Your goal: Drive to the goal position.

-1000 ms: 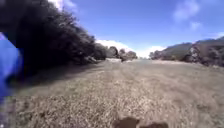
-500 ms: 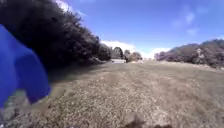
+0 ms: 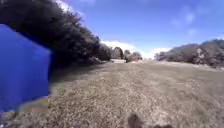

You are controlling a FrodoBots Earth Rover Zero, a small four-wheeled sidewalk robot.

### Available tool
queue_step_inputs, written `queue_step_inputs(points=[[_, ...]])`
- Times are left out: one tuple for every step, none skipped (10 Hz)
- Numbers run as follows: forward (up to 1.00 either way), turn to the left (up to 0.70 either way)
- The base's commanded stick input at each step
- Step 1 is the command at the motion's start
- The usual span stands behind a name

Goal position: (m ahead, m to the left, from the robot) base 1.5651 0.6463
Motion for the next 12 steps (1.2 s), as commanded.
queue_step_inputs(points=[[0.28,0.00],[0.39,0.00],[0.50,0.00],[0.60,0.00],[0.70,0.00],[0.70,0.00],[0.70,0.00],[0.55,0.00],[0.23,0.00],[0.00,0.00],[0.00,0.00],[0.00,0.00]])
